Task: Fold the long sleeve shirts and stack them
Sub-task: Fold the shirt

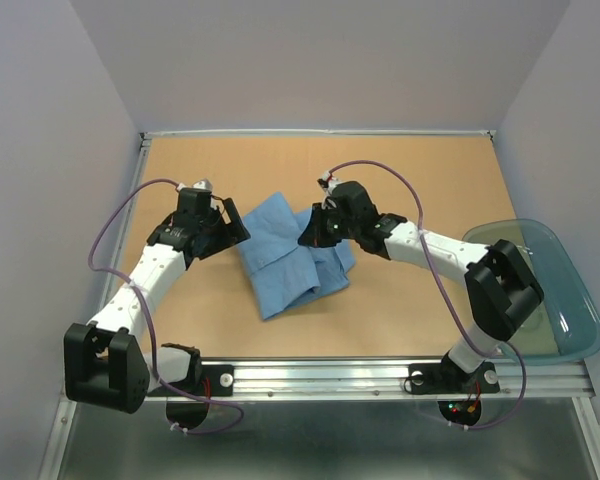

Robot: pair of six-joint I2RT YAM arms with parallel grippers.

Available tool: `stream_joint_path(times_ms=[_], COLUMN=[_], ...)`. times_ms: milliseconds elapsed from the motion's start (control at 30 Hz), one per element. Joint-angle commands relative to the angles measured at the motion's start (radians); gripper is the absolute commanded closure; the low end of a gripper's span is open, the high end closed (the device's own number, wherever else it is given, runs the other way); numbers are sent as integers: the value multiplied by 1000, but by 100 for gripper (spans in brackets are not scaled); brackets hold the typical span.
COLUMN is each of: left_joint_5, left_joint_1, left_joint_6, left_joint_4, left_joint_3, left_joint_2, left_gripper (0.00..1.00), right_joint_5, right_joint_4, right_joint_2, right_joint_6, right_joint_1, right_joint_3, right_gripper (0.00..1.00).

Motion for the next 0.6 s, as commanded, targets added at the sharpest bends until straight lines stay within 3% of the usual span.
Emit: stream_joint_path(times_ms=[0,167,533,567], left_joint_5=[10,45,162,166], left_joint_1=[6,6,3,5], left_joint_6=[11,-15,-70,-79], left_joint_4=[51,113,311,343], left_joint_3=[-46,-92,-171,-162], left_joint_2=[-3,24,135,165], left_gripper=[9,11,15,17], right_joint_5=[-54,-163,-193,-209], right_joint_4=[2,2,43,104], right_joint_2=[-37,24,143,171], right_joint_6=[12,0,-24,-24], right_joint_1=[-62,-150,-255,-297], right_joint_3=[28,-6,-98,-139], right_gripper=[99,100,99,99])
